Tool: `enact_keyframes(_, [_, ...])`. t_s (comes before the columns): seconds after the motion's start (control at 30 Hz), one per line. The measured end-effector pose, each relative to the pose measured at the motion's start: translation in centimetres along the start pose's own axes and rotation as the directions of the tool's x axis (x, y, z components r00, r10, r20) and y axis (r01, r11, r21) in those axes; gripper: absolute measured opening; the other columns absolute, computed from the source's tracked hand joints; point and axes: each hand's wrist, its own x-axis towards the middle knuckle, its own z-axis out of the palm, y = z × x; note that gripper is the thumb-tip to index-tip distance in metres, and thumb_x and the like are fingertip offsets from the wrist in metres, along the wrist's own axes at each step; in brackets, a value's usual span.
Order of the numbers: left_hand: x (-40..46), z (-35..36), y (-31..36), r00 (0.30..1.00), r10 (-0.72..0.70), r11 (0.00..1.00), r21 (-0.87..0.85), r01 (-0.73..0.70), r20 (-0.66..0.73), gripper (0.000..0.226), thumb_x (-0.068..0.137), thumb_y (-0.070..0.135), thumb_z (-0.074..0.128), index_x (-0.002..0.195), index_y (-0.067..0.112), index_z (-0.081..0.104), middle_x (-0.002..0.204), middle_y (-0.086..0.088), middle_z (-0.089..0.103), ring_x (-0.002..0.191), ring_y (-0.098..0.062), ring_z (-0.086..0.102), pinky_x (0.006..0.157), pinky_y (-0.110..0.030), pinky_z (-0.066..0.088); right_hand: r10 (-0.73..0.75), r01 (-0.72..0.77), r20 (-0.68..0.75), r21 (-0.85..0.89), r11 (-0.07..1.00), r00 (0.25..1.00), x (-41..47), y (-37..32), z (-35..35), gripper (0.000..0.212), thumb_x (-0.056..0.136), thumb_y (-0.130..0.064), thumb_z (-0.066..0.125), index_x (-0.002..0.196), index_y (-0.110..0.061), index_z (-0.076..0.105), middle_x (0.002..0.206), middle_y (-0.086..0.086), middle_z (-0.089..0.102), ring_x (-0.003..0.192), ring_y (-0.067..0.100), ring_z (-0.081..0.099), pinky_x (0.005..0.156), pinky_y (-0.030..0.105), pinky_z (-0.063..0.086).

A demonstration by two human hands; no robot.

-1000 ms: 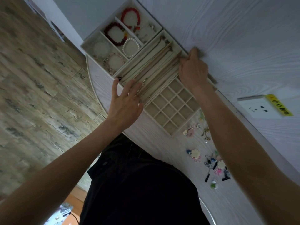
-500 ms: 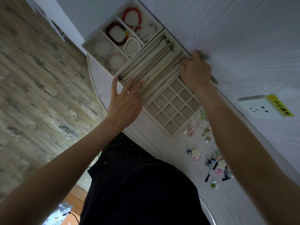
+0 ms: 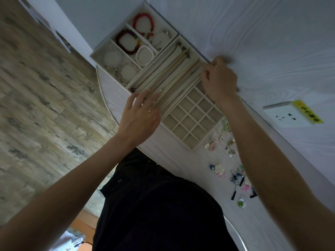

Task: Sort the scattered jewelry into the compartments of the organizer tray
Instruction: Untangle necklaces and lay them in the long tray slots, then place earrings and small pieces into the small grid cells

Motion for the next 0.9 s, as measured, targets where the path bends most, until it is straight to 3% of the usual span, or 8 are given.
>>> enact_keyframes(0.2, [2.5,-2.1,3.4,0.986,0.048,0.901,-0.419,-0.112,-0.16,0.018,0.094,0.016,0.051,0.097,0.008,0.067,0.095,-0.003,0.068,0.088,-0.017,0.058,0.079,-0.022,0.04,0.141,-0.029,-0.302,0.349,0.937,0.943,-7.1,0.8,-1.5,0.03,0.093,-0.015,0.045,0.113,-0.012,0.066,0.094,0.01,0.061,0.078,0.022,0.054,0.067,0.029,0.04])
enact_keyframes(0.3, [3.9,-2.6,6.4,0.998,-0.016,0.817,-0.576,-0.024,-0.065,0.023,0.095,0.024,0.049,0.1,0.008,0.065,0.093,-0.001,0.068,0.082,-0.01,0.058,0.071,-0.015,0.038,0.31,-0.135,-0.387,0.418,0.898,0.868,-12.7,1.1,-1.5,0.029,0.091,-0.016,0.044,0.107,-0.011,0.069,0.092,0.009,0.066,0.083,0.024,0.056,0.073,0.036,0.044])
enact_keyframes(0.4, [5.0,-2.1,9.4,0.988,0.048,0.73,-0.68,0.063,0.144,0.019,0.094,0.025,0.054,0.103,0.011,0.064,0.092,0.003,0.068,0.08,-0.004,0.059,0.069,-0.018,0.044,0.451,-0.282,-0.389,0.417,0.864,0.804,-18.4,1.5,0.0,0.029,0.087,-0.015,0.046,0.1,-0.01,0.071,0.088,0.009,0.068,0.082,0.028,0.058,0.073,0.037,0.044])
enact_keyframes(0.5, [4.8,-0.3,12.1,0.903,0.288,0.775,-0.631,-0.024,0.319,0.021,0.09,0.017,0.057,0.11,0.014,0.062,0.093,0.005,0.064,0.086,-0.01,0.058,0.075,-0.027,0.048,0.548,-0.47,-0.318,0.292,0.833,0.774,-23.4,2.4,2.2,0.023,0.084,-0.018,0.052,0.096,-0.011,0.071,0.093,0.011,0.065,0.089,0.035,0.057,0.081,0.037,0.04])
enact_keyframes(0.6, [4.1,1.9,14.6,0.772,0.48,0.84,-0.473,-0.267,0.417,0.034,0.088,0.014,0.058,0.122,0.012,0.058,0.114,-0.007,0.061,0.111,-0.027,0.051,0.087,-0.039,0.046,0.624,-0.578,-0.143,0.261,0.773,0.769,-27.2,2.8,3.9,0.028,0.078,-0.019,0.068,0.104,-0.009,0.068,0.1,0.014,0.061,0.096,0.037,0.055,0.084,0.043,0.045])
enact_keyframes(0.73, [2.9,4.1,16.7,0.617,0.617,0.785,-0.322,-0.53,0.489,0.04,0.091,0.025,0.056,0.129,0.013,0.051,0.124,-0.008,0.054,0.118,-0.028,0.042,0.097,-0.034,0.034,0.656,-0.631,0.015,0.291,0.719,0.755,-29.0,2.3,4.9,0.043,0.078,-0.021,0.074,0.118,-0.015,0.061,0.111,0.01,0.058,0.108,0.029,0.052,0.078,0.036,0.048])
enact_keyframes(0.8, [1.8,4.9,17.5,0.588,0.638,0.763,-0.302,-0.571,0.497,0.037,0.09,0.028,0.057,0.124,0.011,0.055,0.119,-0.011,0.056,0.114,-0.03,0.043,0.097,-0.036,0.036,0.654,-0.643,0.061,0.27,0.717,0.754,-29.7,2.4,5.6,0.043,0.083,-0.024,0.068,0.125,-0.018,0.056,0.118,0.007,0.054,0.115,0.024,0.048,0.082,0.033,0.046])
enact_keyframes(0.9, [0.3,5.5,17.9,0.629,0.587,0.809,-0.339,-0.48,0.51,0.038,0.087,0.03,0.063,0.119,0.012,0.058,0.116,-0.01,0.054,0.112,-0.029,0.046,0.087,-0.037,0.044,0.64,-0.616,0.017,0.294,0.731,0.768,-29.9,2.3,6.0,0.038,0.084,-0.025,0.068,0.119,-0.016,0.058,0.114,0.007,0.056,0.11,0.024,0.051,0.08,0.033,0.047])
